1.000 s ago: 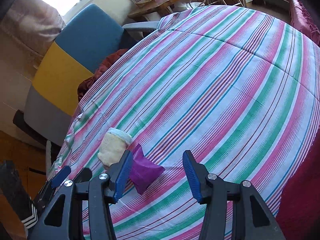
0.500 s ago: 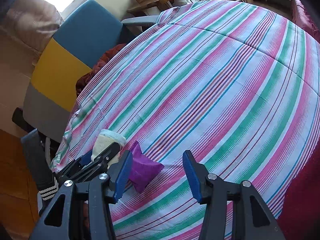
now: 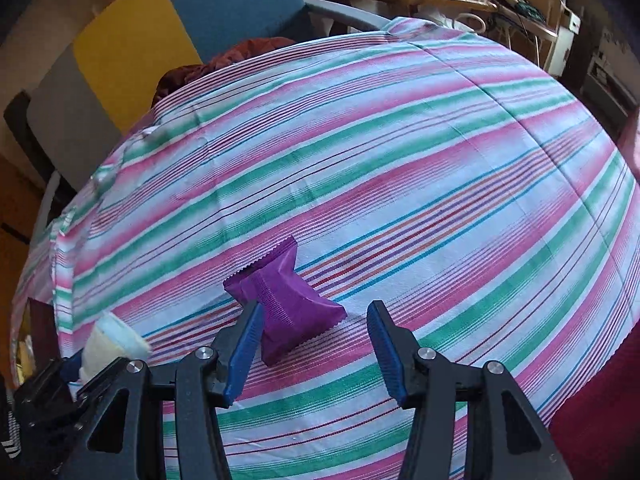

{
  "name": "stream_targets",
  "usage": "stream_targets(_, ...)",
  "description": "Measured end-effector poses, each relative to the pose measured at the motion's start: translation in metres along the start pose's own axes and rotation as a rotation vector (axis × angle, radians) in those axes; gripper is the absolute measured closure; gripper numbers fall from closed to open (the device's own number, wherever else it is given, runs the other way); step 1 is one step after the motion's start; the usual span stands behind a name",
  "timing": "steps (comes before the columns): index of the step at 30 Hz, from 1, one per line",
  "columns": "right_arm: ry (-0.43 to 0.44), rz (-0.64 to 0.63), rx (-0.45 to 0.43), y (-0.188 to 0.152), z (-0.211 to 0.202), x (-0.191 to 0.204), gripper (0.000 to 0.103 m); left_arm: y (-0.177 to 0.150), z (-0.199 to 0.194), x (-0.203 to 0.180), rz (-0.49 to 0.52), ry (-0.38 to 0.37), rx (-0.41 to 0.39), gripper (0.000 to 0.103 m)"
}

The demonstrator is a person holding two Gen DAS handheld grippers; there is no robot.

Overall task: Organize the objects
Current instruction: 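Carry the sock toward the tray with the left tool while the right tool grasps the purple pouch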

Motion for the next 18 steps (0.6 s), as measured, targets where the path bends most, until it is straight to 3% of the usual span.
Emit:
stream_targets(4, -0.081, -0.151, -0.057, 0.000, -0.004, 0.023, 0.048, -0.011, -0.028, -0.008, 0.019, -0.008, -0.032, 0.049)
stream_targets(9, -0.141, -0.248, -0.038, 0.006, 0.012, 0.021, 0.048, -0.023, -0.058, -0.010, 0.013, -0.025, -0.064, 0.049)
stream_targets(12, -0.130, -0.259, -0.006, 0.008, 0.027, 0.020, 0.048, -0.031, -0.076, -0.008, -0.004, -0.042, -0.086, 0.049)
stream_targets(14, -0.118, -0.244, 0.000, 0.009, 0.032, 0.019, 0.060, -0.037, -0.087, -0.007, -0.010, -0.045, -0.100, 0.049)
stream_targets(18, -0.109, -0.248, -0.017, 0.010, 0.031, 0.017, 0.066, -0.050, -0.108, -0.005, -0.031, -0.057, -0.133, 0.049)
Point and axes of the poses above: each gripper's, at about its wrist camera, not at the fingertips, and z roughly the way its jaws point, x to its left, y to its top, the point moved 9 cm from there along z, roughly the way its jaws point, and after that the axes turned 15 degrees about -y, right-handed, at the moved point
